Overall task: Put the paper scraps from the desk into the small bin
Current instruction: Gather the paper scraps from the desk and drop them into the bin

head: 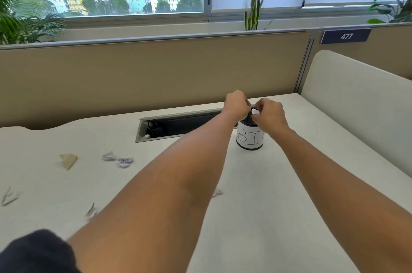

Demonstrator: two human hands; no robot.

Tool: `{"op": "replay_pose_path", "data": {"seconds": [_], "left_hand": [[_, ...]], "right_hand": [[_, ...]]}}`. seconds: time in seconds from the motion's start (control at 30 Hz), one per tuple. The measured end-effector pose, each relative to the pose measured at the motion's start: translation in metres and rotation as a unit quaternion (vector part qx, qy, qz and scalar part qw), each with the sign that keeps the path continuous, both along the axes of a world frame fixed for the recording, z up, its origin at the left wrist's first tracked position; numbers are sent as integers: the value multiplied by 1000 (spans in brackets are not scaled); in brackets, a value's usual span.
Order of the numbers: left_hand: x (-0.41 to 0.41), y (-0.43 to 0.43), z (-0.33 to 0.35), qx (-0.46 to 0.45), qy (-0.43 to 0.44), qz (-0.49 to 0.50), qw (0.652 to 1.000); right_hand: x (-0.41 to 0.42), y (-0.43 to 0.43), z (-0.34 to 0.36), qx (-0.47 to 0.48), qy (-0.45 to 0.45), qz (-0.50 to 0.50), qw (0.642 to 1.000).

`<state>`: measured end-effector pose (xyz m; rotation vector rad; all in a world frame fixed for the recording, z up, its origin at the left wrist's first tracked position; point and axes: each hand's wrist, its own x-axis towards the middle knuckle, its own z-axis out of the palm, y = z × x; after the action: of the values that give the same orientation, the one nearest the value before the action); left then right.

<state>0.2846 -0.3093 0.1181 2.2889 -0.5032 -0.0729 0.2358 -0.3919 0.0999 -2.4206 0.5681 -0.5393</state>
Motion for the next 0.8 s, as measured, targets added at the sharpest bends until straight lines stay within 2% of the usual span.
{"op": "replay_pose_path", "data": {"seconds": [0.2, 0.5, 0.63, 0.8], "left_hand": [[8, -3, -10, -37, 60, -14, 997], [-18, 49, -22, -122, 35, -28, 992], [-40, 97, -50, -101, 21, 6, 995], [-68, 173, -98, -38, 12, 125, 991]], "right_hand": [[11, -3, -12, -4, -13, -3, 1000], [-13, 22, -27, 10, -116, 41, 992], [-31, 47, -48, 39, -87, 78, 992], [-57, 80, -83, 77, -13, 134, 988]]}}
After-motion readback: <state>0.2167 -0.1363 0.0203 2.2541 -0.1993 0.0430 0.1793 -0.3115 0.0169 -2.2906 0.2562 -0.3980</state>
